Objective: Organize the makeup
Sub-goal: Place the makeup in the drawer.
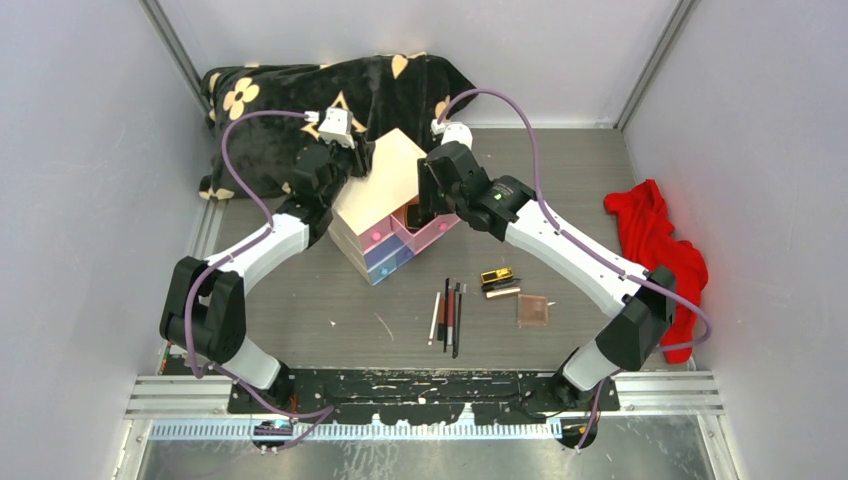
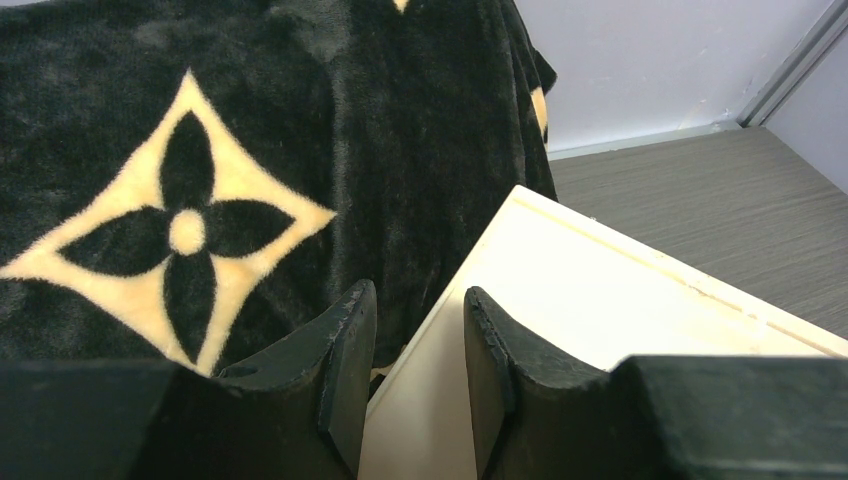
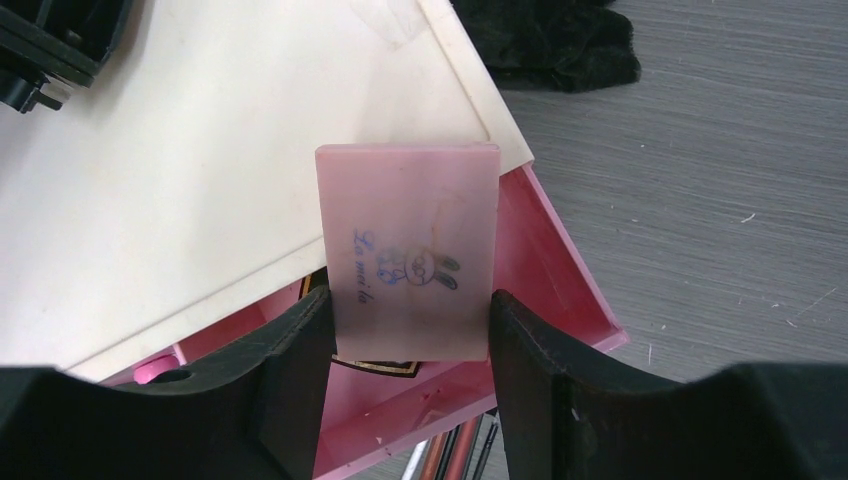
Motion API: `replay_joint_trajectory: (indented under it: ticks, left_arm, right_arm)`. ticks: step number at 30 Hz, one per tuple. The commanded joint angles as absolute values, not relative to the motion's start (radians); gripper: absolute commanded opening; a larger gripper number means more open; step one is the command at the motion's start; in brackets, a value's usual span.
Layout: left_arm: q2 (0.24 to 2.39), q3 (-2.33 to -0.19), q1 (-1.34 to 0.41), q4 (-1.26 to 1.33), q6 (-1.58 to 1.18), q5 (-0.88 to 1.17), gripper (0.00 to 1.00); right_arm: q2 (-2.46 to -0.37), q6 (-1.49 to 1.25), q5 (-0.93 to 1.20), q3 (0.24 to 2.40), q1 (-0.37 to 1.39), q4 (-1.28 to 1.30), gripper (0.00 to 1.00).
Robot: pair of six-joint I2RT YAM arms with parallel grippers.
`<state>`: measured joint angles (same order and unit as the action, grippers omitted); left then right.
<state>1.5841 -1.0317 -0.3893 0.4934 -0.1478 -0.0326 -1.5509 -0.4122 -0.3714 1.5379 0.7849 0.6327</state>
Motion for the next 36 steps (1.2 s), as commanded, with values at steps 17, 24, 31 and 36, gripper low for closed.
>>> replay_joint_trajectory:
  ticks: [17, 24, 31, 36]
  left_arm:
    - [1.712, -0.92, -0.397, 0.086, -0.226, 0.0, 0.38]
    - [1.712, -0.919, -0.396, 0.086, -0.227, 0.001, 0.38]
    - [1.708, -0.917, -0.396, 0.086, -0.225, 0.0, 0.38]
    - [1.706, -0.917, -0.396, 0.086, -0.225, -0.001, 0.38]
  right_arm:
    - [-1.495, -0.354, -0.336, 1.532, 0.778, 0.597, 0.49]
    - [-1.473, -0.344, -0.324, 1.525, 0.779, 0.626, 0.59]
    - [-1.475, -0.33, -0.309, 1.512, 0.778, 0.641, 0.66]
    - [-1.486, -0.322, -0.298, 1.512, 0.778, 0.645, 0.71]
